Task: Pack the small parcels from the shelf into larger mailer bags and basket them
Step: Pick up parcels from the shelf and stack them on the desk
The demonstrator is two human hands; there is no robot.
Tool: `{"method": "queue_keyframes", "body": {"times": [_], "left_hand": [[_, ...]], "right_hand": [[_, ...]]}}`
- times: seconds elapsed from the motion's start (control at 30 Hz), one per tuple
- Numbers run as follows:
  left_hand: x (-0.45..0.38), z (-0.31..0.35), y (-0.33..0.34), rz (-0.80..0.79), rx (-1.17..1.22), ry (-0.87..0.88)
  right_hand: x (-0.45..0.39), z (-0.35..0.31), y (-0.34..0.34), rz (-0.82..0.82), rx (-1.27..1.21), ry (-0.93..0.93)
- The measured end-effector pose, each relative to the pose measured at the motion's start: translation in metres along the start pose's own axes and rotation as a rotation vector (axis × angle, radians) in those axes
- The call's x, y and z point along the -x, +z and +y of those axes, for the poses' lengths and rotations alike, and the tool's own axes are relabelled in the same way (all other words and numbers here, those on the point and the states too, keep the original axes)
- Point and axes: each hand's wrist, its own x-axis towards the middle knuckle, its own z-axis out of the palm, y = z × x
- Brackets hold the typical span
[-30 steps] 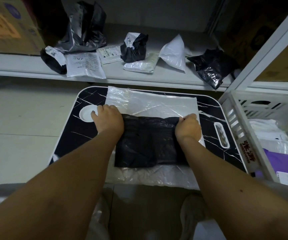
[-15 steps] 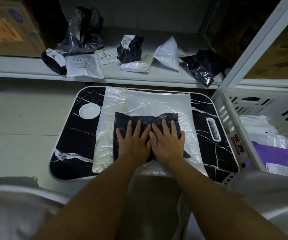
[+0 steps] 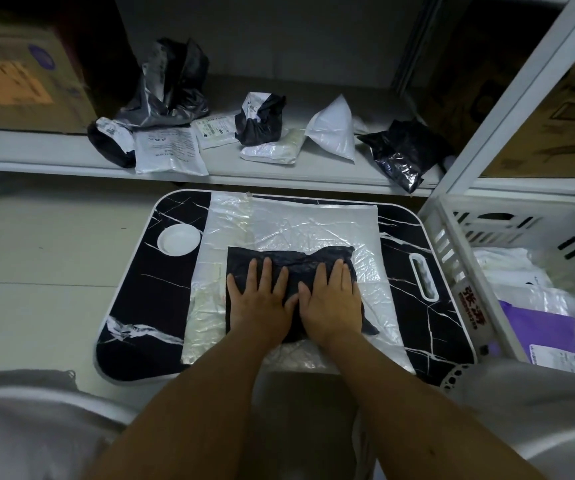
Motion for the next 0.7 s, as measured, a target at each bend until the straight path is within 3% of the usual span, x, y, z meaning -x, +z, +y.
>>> {"method": "queue_keyframes", "body": {"times": [0.2,0.4,0.7], "left_hand": [[-0.005,-0.023,-0.013,-0.038,-0.09,0.098],[-0.011,-0.057,-0.05,-0.197,-0.126,0.183],[-0.034,-0.119,-0.104,-0.115,0.067,-0.014]], "right_hand": [[-0.006,0.003,-0.004,0.061,-0.042,-0.004],[-0.001,-0.005,-0.029,0.156,0.051,-0.005],[-0.025,-0.07,-0.065,0.286,0.013,-0.216]]}}
